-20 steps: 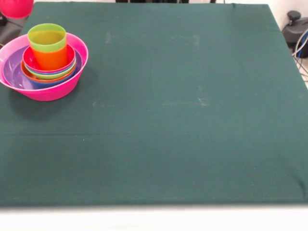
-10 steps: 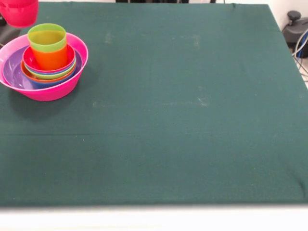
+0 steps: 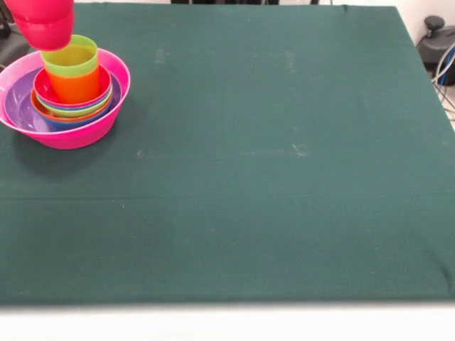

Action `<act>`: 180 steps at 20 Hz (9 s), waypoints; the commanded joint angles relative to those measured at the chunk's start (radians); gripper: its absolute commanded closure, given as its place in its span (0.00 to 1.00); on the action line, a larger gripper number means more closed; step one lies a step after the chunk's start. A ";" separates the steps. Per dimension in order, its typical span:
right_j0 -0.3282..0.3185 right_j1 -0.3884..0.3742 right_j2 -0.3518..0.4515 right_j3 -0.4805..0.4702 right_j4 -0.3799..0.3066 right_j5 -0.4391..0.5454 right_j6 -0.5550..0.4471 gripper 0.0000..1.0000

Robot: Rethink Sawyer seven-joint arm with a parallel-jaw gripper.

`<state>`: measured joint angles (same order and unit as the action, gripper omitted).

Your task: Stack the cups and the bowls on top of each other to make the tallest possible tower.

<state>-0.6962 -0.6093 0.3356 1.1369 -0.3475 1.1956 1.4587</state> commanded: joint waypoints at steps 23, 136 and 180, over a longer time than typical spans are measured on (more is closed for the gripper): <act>0.055 0.030 0.055 0.135 -0.065 -0.078 -0.152 0.00; 0.411 0.256 -0.263 0.249 -0.022 -0.643 0.514 0.00; 0.305 0.129 -0.234 0.348 -0.029 -0.567 0.410 0.00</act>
<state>-0.4115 -0.4600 0.0062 1.4611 -0.3321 0.5601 1.9766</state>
